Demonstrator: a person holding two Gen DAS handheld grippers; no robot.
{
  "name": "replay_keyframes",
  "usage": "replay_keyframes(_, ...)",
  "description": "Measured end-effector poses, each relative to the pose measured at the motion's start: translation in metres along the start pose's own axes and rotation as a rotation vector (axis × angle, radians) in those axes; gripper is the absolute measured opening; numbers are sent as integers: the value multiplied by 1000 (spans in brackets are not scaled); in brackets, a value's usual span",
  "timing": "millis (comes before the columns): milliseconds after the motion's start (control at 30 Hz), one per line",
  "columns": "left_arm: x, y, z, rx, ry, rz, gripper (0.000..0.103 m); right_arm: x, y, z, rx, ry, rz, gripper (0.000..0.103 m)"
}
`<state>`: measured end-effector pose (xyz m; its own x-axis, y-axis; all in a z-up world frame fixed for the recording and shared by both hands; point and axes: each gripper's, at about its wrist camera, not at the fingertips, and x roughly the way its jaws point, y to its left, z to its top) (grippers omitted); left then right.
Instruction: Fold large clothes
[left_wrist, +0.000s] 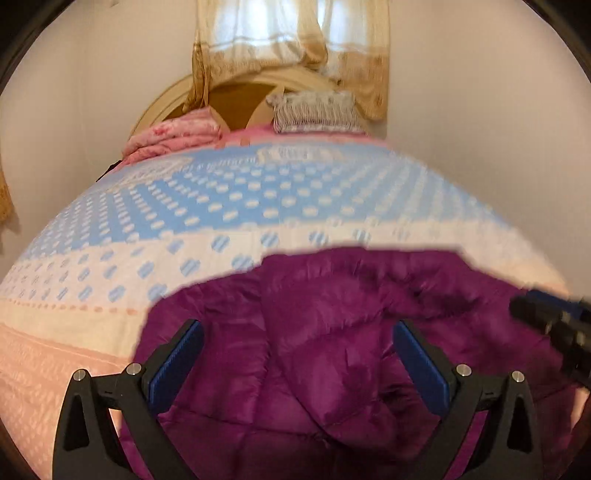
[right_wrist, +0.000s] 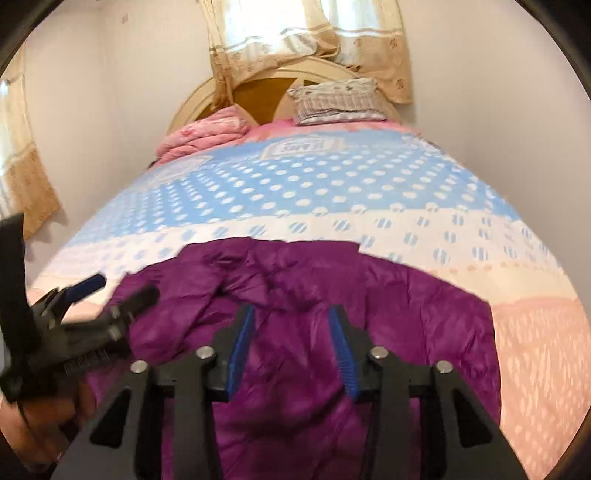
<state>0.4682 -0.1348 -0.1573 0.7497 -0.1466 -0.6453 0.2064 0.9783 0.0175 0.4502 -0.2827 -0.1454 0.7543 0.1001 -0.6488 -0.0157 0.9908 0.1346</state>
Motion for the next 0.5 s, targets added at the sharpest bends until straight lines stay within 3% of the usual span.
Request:
replay_keyframes(67,19,-6,-16,25,46,39,102,24,-5,-12,28,51,0,33)
replay_keyframes(167,38,-4,-30,16,118,3,102,48,-10,-37,20,90,-15,33)
replay_keyframes(500,47,-4,-29,2,150,-6,102,50,-16,-44,35,106,-1,33)
